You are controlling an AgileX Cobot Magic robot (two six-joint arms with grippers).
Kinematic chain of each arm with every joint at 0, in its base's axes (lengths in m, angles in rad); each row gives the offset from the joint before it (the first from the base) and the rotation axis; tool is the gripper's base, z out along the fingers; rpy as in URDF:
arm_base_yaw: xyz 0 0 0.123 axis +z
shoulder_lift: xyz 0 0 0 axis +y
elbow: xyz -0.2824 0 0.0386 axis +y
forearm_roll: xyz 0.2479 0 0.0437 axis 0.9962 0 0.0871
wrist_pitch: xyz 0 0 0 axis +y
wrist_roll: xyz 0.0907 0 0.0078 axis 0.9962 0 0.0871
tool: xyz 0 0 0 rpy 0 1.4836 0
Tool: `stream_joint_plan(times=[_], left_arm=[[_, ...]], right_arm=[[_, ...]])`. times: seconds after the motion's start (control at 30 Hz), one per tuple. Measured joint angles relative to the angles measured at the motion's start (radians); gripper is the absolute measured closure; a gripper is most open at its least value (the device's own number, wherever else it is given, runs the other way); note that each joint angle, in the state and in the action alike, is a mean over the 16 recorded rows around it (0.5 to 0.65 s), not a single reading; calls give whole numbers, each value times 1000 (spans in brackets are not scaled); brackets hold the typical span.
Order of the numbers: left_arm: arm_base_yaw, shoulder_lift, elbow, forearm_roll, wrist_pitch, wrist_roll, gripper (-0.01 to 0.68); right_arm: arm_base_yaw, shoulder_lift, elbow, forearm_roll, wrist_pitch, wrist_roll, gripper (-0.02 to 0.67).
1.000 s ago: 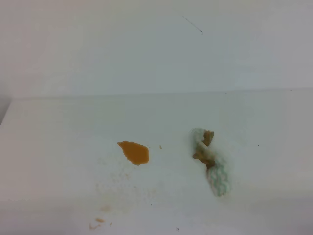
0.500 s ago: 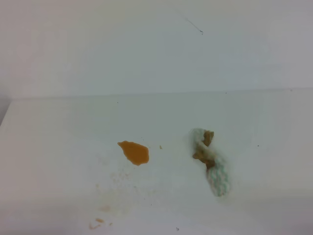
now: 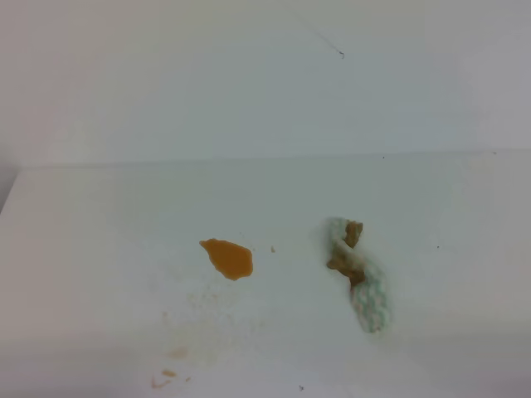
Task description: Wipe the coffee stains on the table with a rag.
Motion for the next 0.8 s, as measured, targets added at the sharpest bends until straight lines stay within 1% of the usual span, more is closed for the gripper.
stream_joint_plan(times=[0.23,0.37,0.53,0.8], left_arm=[[0,0,0,0,0,0,675],[0,0,0,0,0,0,675],[0,0,0,0,0,0,675],[0,0,0,0,0,0,675]], right_arm=[[0,0,0,0,-6,0,638],[0,0,-2,6,-41,2,638],[0,0,-2,47,-179,28,638],[0,0,-10,133,-493,117,638]])
